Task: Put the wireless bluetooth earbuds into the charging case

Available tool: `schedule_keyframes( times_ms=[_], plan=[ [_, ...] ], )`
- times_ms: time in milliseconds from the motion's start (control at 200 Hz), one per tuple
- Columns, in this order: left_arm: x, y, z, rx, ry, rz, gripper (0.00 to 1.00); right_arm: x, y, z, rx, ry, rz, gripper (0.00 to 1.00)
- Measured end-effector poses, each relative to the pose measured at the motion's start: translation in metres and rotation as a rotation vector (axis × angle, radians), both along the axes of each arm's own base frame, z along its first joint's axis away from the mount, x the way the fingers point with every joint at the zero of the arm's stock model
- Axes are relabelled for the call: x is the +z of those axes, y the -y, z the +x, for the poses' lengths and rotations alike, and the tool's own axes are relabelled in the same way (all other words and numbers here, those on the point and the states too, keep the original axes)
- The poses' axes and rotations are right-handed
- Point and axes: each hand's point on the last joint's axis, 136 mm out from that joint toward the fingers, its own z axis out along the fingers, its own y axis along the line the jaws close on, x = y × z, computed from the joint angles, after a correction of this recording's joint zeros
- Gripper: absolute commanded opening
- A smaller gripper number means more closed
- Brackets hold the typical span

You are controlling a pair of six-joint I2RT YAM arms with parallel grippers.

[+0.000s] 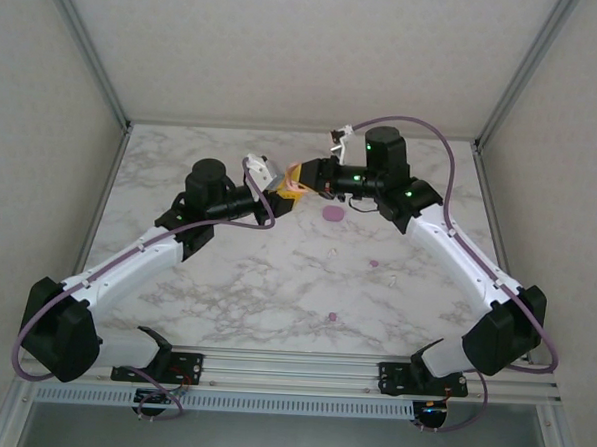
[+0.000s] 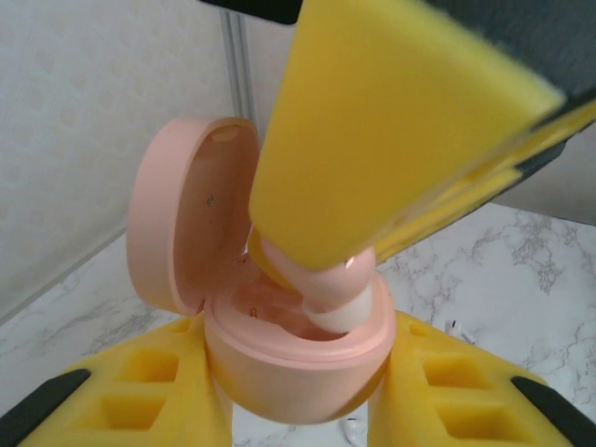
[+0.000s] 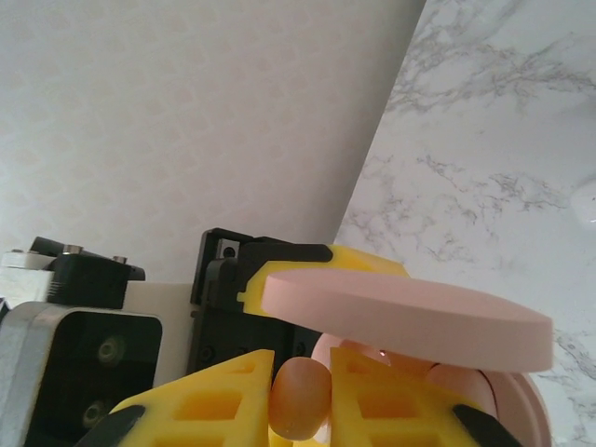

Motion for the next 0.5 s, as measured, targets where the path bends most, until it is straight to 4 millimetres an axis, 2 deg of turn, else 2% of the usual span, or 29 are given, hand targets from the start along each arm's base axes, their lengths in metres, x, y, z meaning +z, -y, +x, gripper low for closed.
schedule_keyframes(
  times_ms=[496],
  plan=[
    [-0.0001,0.0002,0.0,0.001,-0.009,-0.005,0.12,-0.0013,-0.0022,0.0,-0.033,0.045,-0.074,0.24]
  ],
)
